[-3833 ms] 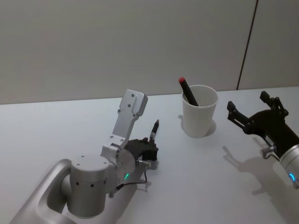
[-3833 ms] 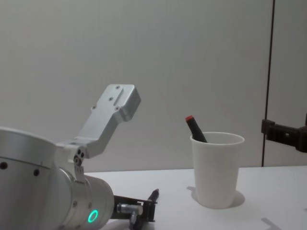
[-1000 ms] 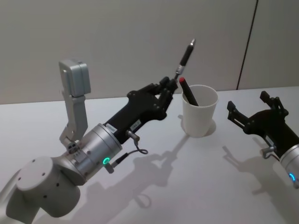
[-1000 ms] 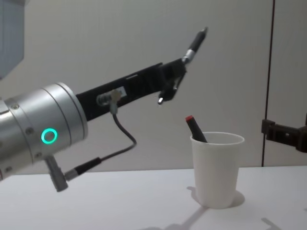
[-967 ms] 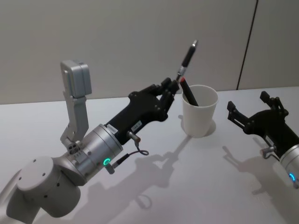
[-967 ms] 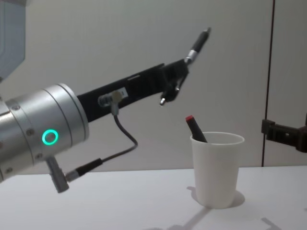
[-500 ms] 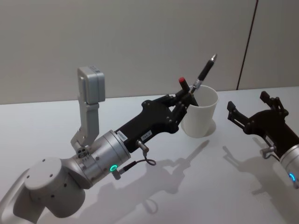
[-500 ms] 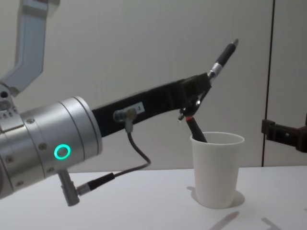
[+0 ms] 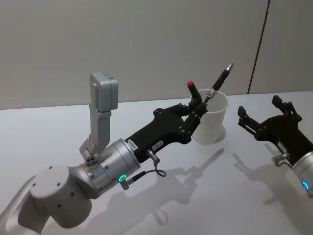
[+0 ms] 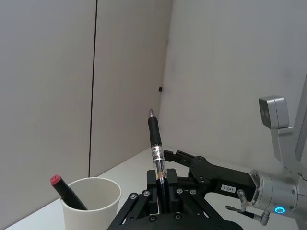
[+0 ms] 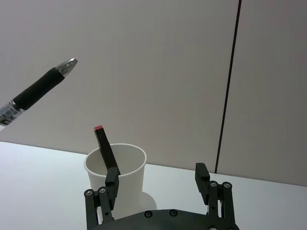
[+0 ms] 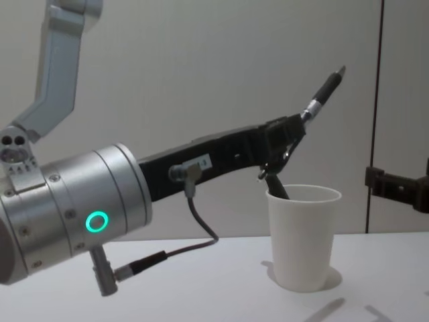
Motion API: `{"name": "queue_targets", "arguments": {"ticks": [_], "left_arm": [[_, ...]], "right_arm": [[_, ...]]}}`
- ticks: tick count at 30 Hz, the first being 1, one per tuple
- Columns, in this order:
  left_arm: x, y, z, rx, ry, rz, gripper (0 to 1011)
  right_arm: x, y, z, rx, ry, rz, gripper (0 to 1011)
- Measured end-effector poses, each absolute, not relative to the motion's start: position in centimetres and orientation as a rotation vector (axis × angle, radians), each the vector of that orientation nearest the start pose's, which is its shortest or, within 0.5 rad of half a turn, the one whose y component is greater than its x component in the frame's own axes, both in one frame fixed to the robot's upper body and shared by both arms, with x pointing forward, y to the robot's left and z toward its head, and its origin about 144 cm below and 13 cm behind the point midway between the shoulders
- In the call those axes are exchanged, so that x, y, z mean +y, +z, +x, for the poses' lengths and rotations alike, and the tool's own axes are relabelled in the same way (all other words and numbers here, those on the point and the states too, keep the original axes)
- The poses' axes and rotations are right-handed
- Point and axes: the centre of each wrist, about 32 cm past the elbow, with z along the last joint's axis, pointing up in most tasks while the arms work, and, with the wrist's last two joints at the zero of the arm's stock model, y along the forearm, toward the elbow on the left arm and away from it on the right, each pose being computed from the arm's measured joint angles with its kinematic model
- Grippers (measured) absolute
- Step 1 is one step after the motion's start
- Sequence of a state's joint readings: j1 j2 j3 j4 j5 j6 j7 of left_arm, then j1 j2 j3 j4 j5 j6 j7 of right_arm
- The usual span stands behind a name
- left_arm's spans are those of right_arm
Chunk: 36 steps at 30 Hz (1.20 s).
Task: Place the pen into the pen holder.
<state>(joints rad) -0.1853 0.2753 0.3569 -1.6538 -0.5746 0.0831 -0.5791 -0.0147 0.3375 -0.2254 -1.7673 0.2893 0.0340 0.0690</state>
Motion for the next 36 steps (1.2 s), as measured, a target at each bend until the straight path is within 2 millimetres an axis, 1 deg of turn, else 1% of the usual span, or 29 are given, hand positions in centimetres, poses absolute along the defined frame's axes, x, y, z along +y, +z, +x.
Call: {"name": "queue_targets", "arguments": {"ticks": [8,20,28,36], "left_arm": [[19.0,120.8,48.8,0.099,0.584,-0.237,129],[19.0,120.8,48.8,0.098,0.582,-0.233,129],[18.9,120.7,48.8,0.097,0.581,-0.232,129],[18.9,120.7,48.8,0.097,0.581,-0.231,128]], "right_arm": [[-23.9,119.1,44.2,-0.048,-1.192,0.065,1002],[-24.5,119.9,43.5,0.05,-1.101,0.182,1002],[-25.3,120.6,43.0,0.142,-1.038,0.266,1002],[-26.4,121.3,42.3,0.275,-0.958,0.353,1002]]}}
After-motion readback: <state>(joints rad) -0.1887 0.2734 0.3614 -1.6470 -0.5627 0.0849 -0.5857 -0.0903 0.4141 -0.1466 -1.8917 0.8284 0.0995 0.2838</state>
